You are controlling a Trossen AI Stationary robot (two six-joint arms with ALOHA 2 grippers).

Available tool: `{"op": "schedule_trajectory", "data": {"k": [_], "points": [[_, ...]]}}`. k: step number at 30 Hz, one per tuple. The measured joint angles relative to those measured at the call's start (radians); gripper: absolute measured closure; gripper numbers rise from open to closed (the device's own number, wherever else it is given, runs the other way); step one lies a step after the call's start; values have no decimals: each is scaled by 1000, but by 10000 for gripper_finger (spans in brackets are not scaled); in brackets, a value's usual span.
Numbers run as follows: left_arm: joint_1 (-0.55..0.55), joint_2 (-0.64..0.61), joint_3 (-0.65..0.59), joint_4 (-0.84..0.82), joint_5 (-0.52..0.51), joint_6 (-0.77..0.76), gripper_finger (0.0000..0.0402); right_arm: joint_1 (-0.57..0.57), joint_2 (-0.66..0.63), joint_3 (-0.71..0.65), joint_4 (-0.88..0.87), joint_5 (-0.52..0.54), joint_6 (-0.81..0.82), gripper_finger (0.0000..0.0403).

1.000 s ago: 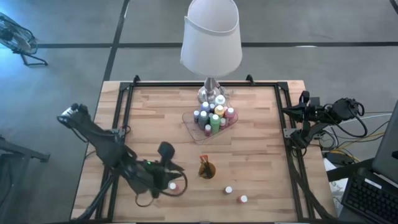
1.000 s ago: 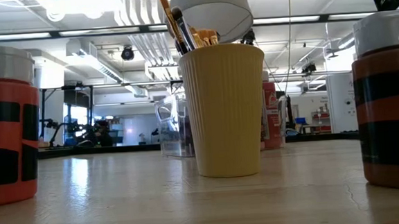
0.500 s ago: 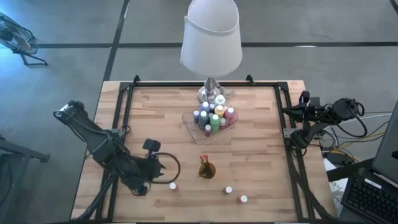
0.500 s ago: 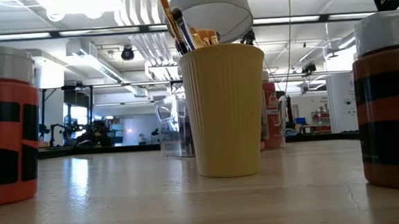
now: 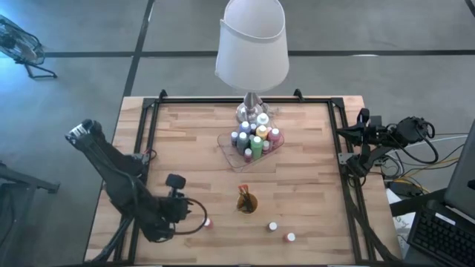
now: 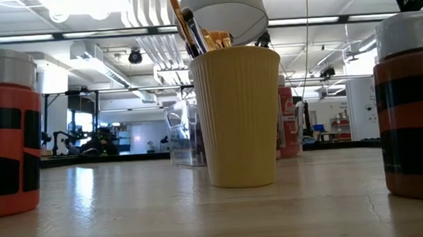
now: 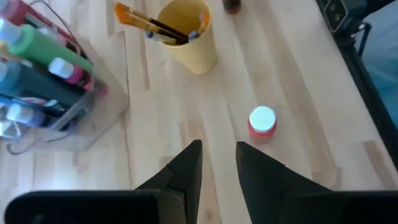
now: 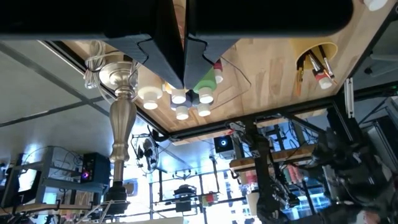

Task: Pick & Place Paint Supplies
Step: Put the left orange bottle into the transparent bin

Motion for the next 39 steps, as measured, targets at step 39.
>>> {"op": "schedule_trajectory", "data": {"k": [39], "points": [[-6, -264, -812, 1001, 57, 31, 205, 0, 0, 0, 0, 0, 0, 394]]}}
